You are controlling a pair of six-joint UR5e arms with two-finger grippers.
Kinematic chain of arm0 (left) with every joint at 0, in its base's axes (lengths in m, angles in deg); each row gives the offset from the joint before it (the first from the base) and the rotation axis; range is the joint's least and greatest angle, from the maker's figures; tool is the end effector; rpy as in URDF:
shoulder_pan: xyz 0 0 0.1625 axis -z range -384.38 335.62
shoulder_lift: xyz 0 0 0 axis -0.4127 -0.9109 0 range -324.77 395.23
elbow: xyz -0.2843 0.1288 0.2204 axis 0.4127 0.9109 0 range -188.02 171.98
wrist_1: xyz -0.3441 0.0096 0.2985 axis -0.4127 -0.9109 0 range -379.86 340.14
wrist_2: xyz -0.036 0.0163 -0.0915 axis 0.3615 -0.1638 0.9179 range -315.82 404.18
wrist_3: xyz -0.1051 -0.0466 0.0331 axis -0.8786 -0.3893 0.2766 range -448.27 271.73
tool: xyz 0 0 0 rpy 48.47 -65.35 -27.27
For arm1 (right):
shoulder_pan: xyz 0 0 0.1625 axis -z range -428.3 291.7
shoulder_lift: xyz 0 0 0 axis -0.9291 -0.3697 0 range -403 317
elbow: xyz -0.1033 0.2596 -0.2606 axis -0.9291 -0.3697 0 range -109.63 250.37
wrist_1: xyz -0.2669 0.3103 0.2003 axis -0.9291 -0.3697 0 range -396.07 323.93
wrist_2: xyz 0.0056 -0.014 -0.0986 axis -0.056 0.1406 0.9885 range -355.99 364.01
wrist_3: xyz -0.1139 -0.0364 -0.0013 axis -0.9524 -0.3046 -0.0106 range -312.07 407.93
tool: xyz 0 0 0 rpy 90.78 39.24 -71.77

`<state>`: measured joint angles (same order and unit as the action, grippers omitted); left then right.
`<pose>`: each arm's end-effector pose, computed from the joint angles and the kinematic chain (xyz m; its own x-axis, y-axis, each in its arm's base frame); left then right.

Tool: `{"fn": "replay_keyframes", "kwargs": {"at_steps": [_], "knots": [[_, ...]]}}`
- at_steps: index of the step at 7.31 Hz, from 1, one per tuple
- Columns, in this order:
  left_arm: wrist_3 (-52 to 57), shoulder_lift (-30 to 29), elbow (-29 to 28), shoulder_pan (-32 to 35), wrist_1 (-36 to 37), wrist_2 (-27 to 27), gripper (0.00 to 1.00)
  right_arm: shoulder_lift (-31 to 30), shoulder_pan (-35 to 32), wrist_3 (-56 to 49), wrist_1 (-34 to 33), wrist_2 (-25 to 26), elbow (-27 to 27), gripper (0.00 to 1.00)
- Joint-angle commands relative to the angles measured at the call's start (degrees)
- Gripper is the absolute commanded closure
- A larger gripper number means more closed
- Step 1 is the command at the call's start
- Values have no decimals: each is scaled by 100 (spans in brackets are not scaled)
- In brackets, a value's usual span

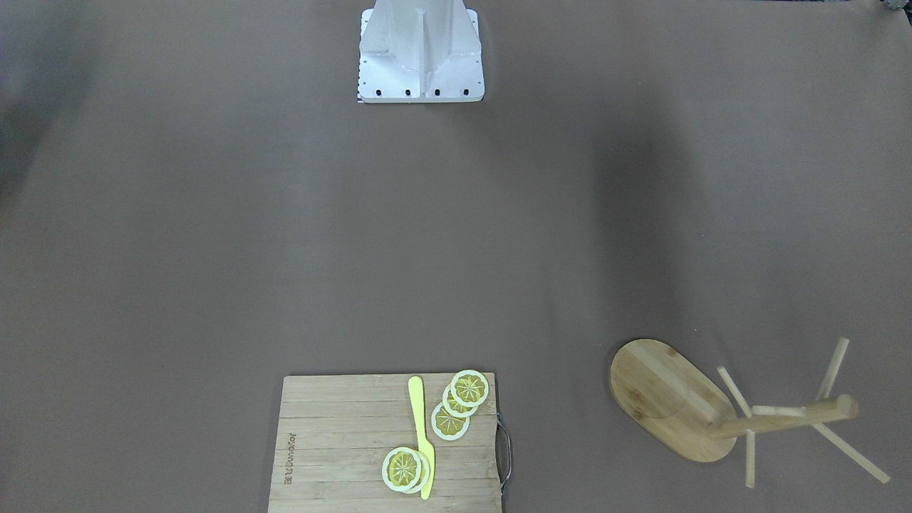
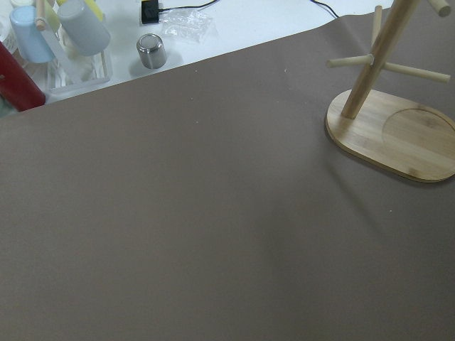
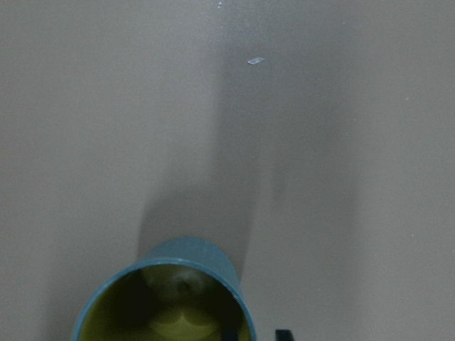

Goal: Hang cup on storage rack

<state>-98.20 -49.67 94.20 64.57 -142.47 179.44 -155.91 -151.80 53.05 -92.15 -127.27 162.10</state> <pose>-0.0385 -0.5296 0.4902 0.6875 0.3272 -0.6483 0.1059 0.8380 0.5353 0.0115 -0.3785 0.7375 0.7371 -0.1423 0.6606 0.0449 0.9857 0.1622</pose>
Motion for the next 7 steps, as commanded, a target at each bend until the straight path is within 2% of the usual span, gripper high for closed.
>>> {"fn": "replay_keyframes", "kwargs": {"at_steps": [1, 7], "knots": [[0, 0, 0, 0, 0, 0, 2, 58, 1, 41, 0, -20, 3, 100], [-9, 0, -9, 0, 9, 0, 2, 331, -8, 147, -44, -301, 65, 100]]}}
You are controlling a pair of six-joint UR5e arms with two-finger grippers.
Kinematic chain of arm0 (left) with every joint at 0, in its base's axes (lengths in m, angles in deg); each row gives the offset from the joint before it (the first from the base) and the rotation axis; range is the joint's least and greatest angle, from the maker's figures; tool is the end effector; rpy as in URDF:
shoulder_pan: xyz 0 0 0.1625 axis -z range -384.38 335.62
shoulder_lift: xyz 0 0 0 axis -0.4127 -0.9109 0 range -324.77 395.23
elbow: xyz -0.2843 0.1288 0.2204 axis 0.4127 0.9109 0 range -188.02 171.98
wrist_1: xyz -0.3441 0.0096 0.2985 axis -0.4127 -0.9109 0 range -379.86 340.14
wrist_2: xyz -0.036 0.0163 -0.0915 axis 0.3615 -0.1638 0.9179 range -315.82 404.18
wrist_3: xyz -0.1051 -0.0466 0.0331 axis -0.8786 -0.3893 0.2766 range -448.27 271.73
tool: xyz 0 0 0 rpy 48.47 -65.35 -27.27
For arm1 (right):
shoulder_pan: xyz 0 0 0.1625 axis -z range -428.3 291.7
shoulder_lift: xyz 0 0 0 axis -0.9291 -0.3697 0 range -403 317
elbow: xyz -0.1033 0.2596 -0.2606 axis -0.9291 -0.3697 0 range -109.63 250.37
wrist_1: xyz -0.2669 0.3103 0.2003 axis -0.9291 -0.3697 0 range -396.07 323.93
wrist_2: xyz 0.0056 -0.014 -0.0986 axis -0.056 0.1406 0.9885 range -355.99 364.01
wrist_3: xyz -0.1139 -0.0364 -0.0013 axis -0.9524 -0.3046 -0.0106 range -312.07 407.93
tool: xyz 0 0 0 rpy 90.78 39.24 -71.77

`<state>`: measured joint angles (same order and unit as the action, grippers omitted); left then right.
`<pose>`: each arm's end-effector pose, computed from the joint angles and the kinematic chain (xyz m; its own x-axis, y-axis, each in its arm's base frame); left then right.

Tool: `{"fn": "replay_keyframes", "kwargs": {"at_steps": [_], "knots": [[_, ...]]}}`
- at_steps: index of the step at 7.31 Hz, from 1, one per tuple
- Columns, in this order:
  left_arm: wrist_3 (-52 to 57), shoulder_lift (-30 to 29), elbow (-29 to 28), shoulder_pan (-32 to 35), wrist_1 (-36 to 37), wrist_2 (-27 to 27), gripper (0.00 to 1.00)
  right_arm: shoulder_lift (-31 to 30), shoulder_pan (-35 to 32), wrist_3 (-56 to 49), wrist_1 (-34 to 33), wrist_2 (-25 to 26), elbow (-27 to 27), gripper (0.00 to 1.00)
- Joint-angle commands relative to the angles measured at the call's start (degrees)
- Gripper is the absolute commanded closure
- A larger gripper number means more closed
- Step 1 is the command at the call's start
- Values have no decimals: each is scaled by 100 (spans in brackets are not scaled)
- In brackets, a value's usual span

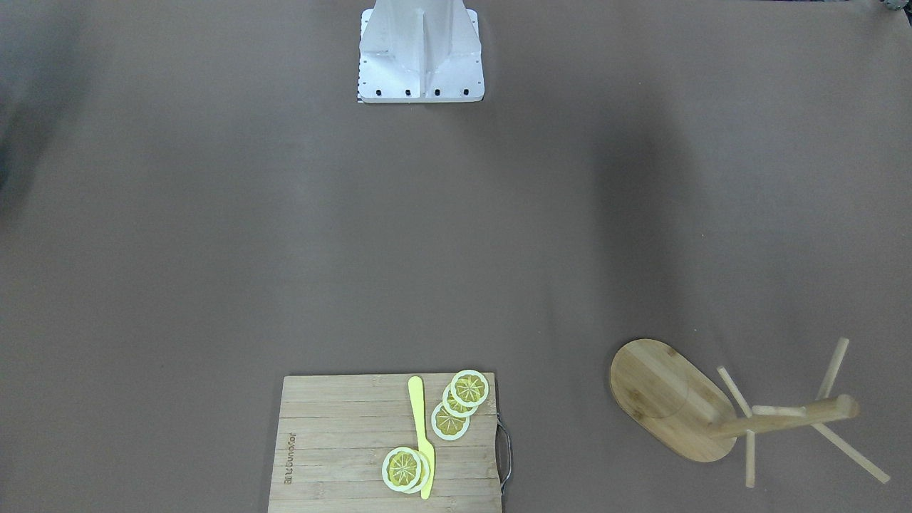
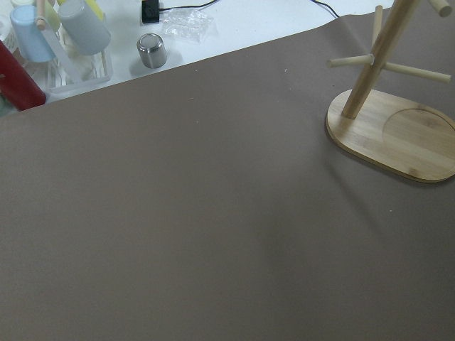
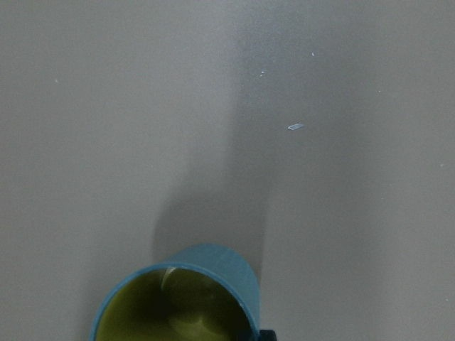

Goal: Hang cup on storage rack

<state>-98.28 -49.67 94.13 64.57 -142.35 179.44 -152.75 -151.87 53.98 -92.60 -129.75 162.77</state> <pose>-0.0385 -0.5297 0.4912 0.6873 0.3239 -0.6501 0.1068 0.8402 0.5316 0.0046 -0.4098 0.7073 0.7036 -0.1696 0.6900 0.0337 0.9780 0.2060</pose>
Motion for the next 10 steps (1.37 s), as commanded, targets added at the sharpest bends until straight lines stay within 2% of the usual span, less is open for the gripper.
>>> {"fn": "replay_keyframes", "kwargs": {"at_steps": [1, 4, 6, 8, 10], "knots": [[0, 0, -1, 0, 5, 0, 2, 7, -1, 54, 10, -10, -55, 100], [0, 0, -1, 0, -4, 9, 2, 67, -1, 376, 19, -166, -3, 100], [8, 9, -1, 0, -4, 9, 2, 191, -1, 642, 28, -587, 49, 100], [8, 9, -1, 0, -4, 9, 2, 313, -1, 1534, -7, -791, 469, 100], [0, 9, -1, 0, -4, 9, 2, 646, 296, 2676, 2, -888, 821, 100]]}}
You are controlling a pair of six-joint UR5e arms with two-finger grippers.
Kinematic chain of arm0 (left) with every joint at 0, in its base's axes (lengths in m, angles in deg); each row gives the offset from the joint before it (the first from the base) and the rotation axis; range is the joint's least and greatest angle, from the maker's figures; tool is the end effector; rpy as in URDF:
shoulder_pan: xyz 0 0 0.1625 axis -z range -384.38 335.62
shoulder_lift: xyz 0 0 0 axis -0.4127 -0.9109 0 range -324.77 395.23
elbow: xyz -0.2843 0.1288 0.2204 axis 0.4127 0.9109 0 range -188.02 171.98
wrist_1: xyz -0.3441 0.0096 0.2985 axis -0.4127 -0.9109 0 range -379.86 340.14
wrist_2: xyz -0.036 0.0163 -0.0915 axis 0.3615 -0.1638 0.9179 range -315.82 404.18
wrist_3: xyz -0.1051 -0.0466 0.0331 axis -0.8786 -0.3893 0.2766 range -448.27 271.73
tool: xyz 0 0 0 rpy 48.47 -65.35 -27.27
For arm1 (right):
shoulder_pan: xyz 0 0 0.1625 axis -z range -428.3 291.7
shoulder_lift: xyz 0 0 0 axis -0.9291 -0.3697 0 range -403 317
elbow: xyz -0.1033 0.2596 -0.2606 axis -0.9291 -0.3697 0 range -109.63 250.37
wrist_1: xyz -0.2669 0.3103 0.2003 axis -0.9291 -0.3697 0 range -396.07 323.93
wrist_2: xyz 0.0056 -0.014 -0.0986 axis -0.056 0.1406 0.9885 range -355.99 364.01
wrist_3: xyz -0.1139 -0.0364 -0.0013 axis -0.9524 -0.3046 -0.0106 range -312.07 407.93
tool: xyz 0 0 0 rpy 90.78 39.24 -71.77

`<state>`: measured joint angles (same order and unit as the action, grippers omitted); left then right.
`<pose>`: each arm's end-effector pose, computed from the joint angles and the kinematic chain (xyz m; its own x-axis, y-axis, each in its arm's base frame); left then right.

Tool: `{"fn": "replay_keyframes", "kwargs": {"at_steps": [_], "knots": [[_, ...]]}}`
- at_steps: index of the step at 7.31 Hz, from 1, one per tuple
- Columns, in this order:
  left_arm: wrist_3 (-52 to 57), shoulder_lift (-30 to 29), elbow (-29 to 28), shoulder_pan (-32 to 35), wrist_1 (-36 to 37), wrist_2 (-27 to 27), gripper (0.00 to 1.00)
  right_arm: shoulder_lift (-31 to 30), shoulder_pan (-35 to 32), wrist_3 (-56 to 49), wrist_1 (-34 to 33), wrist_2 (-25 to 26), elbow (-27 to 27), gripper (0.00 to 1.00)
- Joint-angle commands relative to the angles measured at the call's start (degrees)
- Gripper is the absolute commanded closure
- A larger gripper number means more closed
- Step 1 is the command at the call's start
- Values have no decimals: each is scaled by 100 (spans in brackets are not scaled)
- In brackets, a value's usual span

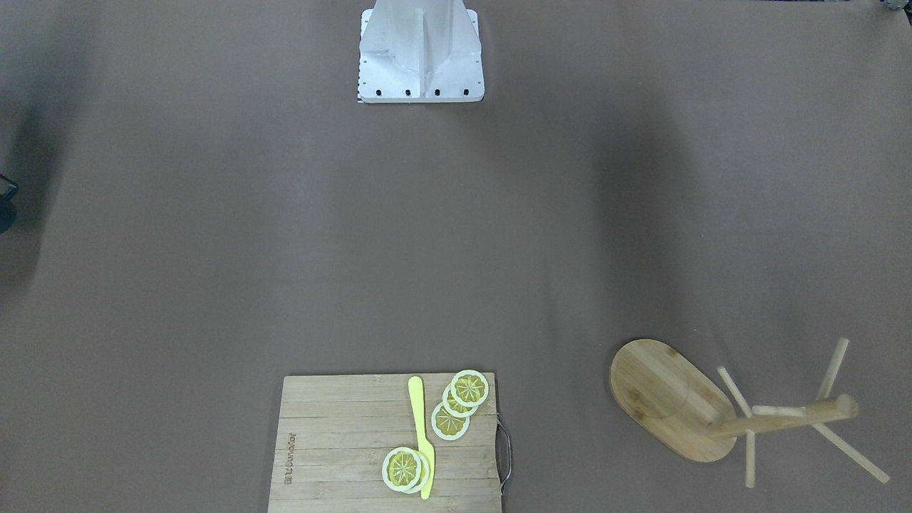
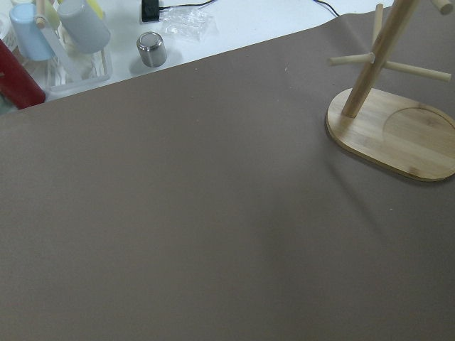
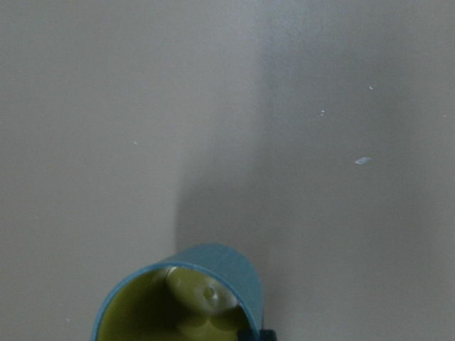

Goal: Hang cup on storage rack
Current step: 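Carry the blue mug with the right gripper and lower it onto the table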

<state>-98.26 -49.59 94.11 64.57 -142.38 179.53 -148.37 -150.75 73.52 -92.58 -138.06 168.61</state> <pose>-0.0384 -0.5292 0.4920 0.6863 0.3241 -0.6511 0.1064 0.8409 0.5306 -0.0210 -0.4544 0.6065 0.5590 -0.0023 0.8292 -0.1370 0.9860 0.0952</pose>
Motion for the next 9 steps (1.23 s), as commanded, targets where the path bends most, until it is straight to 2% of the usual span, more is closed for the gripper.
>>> {"fn": "replay_keyframes", "kwargs": {"at_steps": [1, 3, 5, 6, 7, 8, 9], "knots": [[-3, 35, 0, 0, 0, 0, 2, 515, 498, 1380, -10, 12, 361, 100], [-3, 53, -9, 0, 9, 0, 2, 1462, 1201, 2846, -10, 231, 397, 100], [-3, 62, -17, 0, 9, 0, 2, 2534, 2263, 4281, -297, 1063, 406, 100], [-3, 62, -18, 0, 18, 0, 2, 3235, 2686, 4626, -1092, 1451, 485, 100], [-3, 62, -18, 0, 18, -9, 2, 3938, 3238, 5013, -2292, 2011, 738, 100], [-3, 62, -52, 0, 9, 0, 2, 4328, 3714, 5277, -3121, 2426, 1053, 100], [5, 53, -114, 0, 9, -9, 2, 4567, 4110, 5767, -3304, 2743, 1161, 100]]}}
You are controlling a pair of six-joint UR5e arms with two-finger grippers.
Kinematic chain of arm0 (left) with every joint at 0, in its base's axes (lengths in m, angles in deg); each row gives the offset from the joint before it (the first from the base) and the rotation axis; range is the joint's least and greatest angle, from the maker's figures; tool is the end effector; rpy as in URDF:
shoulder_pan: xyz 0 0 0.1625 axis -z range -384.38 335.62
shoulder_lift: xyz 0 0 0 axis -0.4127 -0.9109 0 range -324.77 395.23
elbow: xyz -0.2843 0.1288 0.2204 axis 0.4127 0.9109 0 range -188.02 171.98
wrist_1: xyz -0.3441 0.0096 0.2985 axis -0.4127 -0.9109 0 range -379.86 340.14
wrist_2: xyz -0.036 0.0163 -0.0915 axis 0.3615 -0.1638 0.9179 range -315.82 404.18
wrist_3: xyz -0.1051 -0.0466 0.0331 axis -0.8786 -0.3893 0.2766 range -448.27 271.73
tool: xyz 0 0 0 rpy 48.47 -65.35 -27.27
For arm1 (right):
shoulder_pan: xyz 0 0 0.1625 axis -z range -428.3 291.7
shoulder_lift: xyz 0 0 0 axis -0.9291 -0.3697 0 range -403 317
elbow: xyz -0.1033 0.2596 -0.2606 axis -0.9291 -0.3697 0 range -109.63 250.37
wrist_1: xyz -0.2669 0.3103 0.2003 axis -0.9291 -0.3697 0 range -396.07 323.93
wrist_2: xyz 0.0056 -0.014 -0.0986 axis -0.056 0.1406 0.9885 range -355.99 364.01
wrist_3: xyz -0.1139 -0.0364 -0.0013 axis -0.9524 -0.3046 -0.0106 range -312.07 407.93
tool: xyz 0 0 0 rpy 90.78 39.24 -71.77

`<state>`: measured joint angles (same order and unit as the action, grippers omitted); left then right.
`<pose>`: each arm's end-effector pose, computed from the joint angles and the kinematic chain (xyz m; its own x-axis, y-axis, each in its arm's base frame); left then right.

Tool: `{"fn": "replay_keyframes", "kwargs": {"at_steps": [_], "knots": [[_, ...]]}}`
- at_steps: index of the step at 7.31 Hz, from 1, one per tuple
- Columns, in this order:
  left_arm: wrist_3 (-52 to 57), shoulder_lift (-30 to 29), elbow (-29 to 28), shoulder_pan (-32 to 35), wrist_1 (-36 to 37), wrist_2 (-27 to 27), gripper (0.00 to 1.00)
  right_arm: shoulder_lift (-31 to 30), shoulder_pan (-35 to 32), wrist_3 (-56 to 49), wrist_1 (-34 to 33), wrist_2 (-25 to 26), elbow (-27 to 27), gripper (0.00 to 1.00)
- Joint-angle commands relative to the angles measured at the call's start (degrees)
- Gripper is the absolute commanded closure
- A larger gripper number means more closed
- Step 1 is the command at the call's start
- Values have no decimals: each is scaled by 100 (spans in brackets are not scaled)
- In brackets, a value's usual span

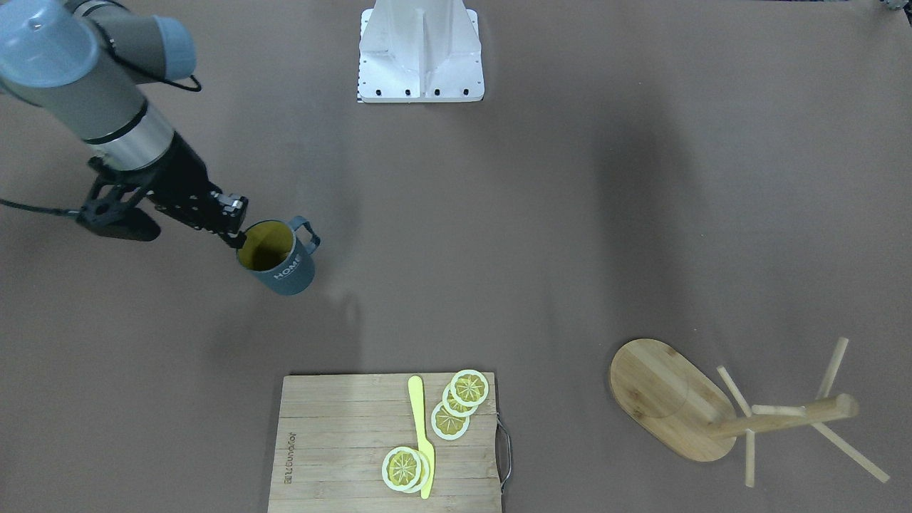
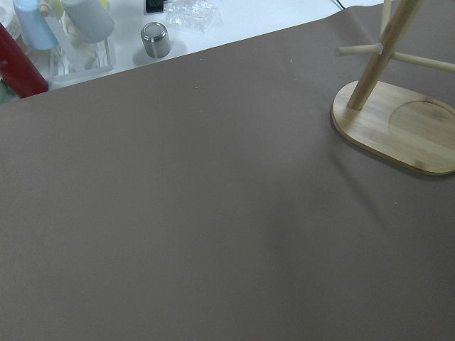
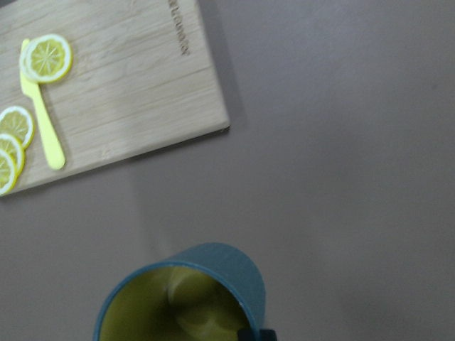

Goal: Hang cup on storage rack
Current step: 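Carry the blue mug with the right gripper and lower it onto the table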

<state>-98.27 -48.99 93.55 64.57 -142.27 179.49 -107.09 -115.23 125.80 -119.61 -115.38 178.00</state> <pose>-0.0385 -0.5261 0.5033 0.6870 0.3091 -0.6576 0.1064 0.8524 0.5119 -0.3736 -0.5088 0.1965 0.5089 0.2763 0.8152 -0.2790 0.9489 -0.1474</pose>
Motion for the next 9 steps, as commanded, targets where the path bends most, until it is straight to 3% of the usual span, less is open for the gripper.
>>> {"fn": "replay_keyframes", "kwargs": {"at_steps": [1, 2, 4, 9], "knots": [[-2, 2, -58, 0, -2, 4, 2, 659, 1084, 928, -698, 1018, 171, 100], [-2, 2, -67, 0, -2, 4, 2, 913, 1533, 1201, -838, 1467, 92, 100], [-2, 28, -67, 0, -11, 91, 2, 1537, 1993, 1607, -831, 1857, -512, 100], [-2, 37, -67, 0, -11, 92, 2, 1672, 2152, 1652, -787, 1990, -884, 100]]}}
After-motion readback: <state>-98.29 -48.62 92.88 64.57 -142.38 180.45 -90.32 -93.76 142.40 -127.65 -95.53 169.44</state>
